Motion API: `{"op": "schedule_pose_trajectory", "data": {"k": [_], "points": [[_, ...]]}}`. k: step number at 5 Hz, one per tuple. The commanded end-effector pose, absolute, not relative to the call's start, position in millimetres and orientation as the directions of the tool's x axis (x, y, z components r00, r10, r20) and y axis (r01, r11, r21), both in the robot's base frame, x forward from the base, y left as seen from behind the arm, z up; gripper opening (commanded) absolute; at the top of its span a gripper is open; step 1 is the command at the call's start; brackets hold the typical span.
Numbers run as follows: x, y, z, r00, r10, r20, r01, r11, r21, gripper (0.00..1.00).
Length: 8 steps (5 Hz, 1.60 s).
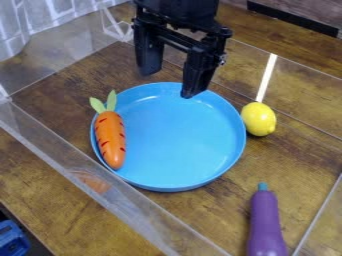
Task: Remove the carrot from the blue tray and put it on the table
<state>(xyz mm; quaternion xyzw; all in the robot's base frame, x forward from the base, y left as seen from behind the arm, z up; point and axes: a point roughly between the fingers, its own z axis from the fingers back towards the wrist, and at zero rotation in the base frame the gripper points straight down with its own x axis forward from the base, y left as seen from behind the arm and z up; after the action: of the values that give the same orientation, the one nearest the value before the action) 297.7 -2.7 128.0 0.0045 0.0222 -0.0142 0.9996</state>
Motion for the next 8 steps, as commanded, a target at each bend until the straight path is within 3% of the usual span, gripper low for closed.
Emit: {"op": "schedule_pose_trajectory", "data": {"k": [1, 5, 8], "points": [[305, 0, 142.1, 1.000, -0.023, 0.012, 0.022, 1.000, 0.010, 1.00], [305, 6, 149.1, 1.000, 0.010, 0.021, -0.010, 1.000, 0.011, 1.00], [303, 8, 133.9, 0.998, 0.053, -0.016, -0.053, 0.999, 0.000, 1.00]]}}
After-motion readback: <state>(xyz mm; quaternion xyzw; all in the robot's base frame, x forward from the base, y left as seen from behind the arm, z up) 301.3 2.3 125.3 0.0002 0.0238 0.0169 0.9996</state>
